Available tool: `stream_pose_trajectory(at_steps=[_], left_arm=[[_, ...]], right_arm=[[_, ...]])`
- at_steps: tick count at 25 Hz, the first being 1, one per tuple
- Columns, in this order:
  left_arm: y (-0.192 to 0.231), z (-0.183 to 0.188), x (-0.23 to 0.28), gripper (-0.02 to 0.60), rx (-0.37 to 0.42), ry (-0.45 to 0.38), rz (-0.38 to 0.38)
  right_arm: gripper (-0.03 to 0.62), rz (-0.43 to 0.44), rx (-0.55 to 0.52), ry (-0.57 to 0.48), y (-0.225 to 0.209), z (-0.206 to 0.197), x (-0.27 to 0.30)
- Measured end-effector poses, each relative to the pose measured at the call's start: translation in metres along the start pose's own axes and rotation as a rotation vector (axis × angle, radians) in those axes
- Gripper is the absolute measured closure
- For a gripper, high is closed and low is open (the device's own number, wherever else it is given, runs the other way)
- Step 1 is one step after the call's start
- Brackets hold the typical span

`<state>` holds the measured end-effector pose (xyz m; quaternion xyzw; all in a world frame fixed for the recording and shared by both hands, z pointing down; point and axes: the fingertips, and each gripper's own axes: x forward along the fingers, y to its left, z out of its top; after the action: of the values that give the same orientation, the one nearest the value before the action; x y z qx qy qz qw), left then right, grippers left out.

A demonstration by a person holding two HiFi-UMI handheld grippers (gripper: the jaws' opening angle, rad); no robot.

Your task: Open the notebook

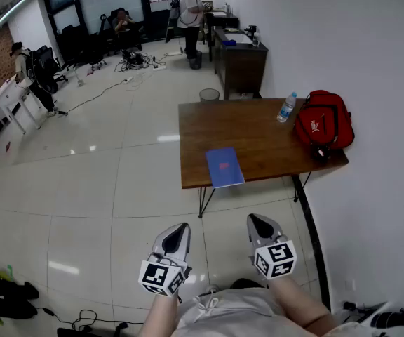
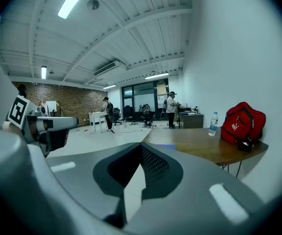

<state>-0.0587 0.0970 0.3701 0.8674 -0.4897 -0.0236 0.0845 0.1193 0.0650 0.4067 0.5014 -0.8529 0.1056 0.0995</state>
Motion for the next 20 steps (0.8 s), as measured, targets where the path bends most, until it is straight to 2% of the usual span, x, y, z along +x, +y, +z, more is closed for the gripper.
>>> stream_pose_trajectory(at_steps=[4,9,15,20], left_arm=[[0.027,-0.001,0.011,0.575,-0.012,-0.007,0.018],[0.051,-0.016,0.031,0.575,-0.048,0.024,0.04],[0.082,-0.033,0.09,0.575,-0.068,0.083,0.034],[0.116,-0.05,0.151,0.575,-0.09,0.132,0.044]], right_arm=[[0.588,-0.005,-0.002,-0.005,-0.002,0.004,0.028],[0.588,-0.001,0.011,0.034,-0.015,-0.007,0.06],[0.588,-0.01,0.038,0.091,-0.054,-0.014,0.121],[0.588,-0.016,0.018,0.15,-0.095,-0.022,0.181]])
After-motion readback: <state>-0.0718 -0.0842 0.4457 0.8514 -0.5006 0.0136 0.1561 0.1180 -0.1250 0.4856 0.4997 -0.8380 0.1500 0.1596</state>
